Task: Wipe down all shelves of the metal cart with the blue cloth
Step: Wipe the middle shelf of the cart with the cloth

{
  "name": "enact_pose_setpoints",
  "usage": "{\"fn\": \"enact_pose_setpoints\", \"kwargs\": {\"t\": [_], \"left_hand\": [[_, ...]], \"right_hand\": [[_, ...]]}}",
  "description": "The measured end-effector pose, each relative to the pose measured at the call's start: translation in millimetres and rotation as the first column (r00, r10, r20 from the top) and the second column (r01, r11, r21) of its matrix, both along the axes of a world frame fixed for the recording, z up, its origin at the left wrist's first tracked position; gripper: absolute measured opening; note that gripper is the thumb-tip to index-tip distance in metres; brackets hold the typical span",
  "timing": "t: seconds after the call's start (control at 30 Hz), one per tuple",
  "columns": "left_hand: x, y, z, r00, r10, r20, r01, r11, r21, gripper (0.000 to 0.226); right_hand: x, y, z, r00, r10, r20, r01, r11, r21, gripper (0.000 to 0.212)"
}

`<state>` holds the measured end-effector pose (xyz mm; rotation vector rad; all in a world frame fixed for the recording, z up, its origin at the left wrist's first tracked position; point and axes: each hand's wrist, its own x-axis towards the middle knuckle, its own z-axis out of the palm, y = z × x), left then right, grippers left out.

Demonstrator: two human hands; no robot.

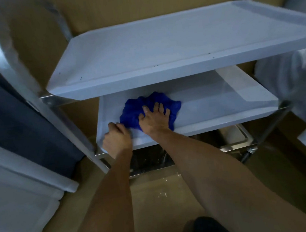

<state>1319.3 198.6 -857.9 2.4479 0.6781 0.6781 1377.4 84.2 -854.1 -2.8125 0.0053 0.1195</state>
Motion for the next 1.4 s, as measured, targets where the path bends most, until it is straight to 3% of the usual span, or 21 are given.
{"fn": "enact_pose_setpoints", "kwargs": {"t": [0.3,0.57,0.77,0.83,0.97,1.1,1.23,1.4], "left_hand": [[14.4,2.3,-8.4,0.993,0.094,-0.073,-0.089,0.994,0.066,0.029],[3.1,-7.0,1.0,0.992,0.081,-0.098,-0.074,0.994,0.079,0.038],[-9.3,-20.7,15.7,0.972,0.106,-0.21,-0.071,0.983,0.166,0.04],[-11.9,-36.6,19.5,0.977,0.074,-0.201,-0.049,0.991,0.128,0.033],[-7.9,-94.5,21.1,0.991,-0.087,-0.097,0.089,0.996,0.02,0.027],[4.5,-118.0,12.9,0.993,-0.077,-0.09,0.069,0.994,-0.09,0.023],[9.0,-114.0,3.8,0.991,-0.068,-0.118,0.066,0.998,-0.021,0.02],[20.6,-116.5,-0.1,0.987,-0.004,-0.161,0.008,1.0,0.022,0.022]], "right_hand": [[108.8,23.8,-3.7,0.994,-0.094,0.06,0.093,0.996,0.018,0.058],[0.0,-46.6,2.9,0.997,0.007,0.083,-0.005,1.0,-0.014,0.055],[-85.9,-101.7,0.9,0.996,-0.05,0.072,0.051,0.999,-0.014,0.057],[-86.3,-102.9,3.8,0.998,-0.058,0.03,0.058,0.998,-0.012,0.058],[-75.2,-102.2,11.4,0.996,-0.077,-0.048,0.078,0.997,0.004,0.058],[-53.6,-107.1,8.9,0.988,-0.138,-0.065,0.14,0.989,0.036,0.056],[-6.0,-115.0,8.4,0.978,-0.176,-0.112,0.182,0.982,0.046,0.058],[68.4,-125.0,-0.5,0.975,-0.218,-0.031,0.219,0.974,0.054,0.057]]}}
